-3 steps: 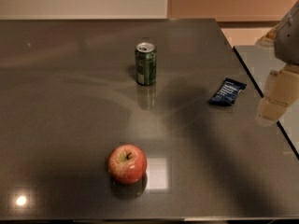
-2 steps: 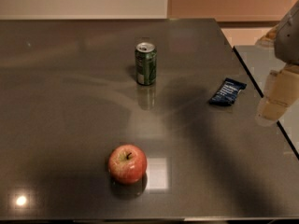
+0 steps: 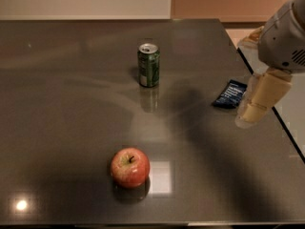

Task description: Move apple near green can

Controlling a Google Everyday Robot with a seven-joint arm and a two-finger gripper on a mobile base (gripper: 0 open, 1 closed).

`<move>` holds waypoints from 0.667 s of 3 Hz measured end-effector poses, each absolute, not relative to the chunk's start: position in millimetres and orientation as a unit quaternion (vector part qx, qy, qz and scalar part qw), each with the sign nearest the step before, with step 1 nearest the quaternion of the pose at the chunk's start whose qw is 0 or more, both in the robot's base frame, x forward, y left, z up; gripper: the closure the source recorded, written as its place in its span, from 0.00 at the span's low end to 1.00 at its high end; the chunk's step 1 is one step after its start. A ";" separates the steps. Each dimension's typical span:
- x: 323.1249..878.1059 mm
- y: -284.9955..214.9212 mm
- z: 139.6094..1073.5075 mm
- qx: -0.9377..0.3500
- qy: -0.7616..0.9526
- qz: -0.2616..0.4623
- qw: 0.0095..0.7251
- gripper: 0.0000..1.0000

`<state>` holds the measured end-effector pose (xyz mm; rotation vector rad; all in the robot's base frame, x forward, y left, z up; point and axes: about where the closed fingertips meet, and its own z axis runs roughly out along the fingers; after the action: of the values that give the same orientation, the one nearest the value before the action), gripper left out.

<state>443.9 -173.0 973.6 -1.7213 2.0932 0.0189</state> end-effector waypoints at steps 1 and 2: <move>448.4 -135.6 965.7 -0.634 0.730 0.043 0.251 0.00; 449.6 -99.9 956.1 -0.649 0.704 0.082 0.276 0.00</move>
Offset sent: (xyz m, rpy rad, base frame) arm 0.0087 0.1167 -0.0332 0.2936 -0.0136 0.2271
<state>449.6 -99.9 956.1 -1.7426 1.8925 0.2202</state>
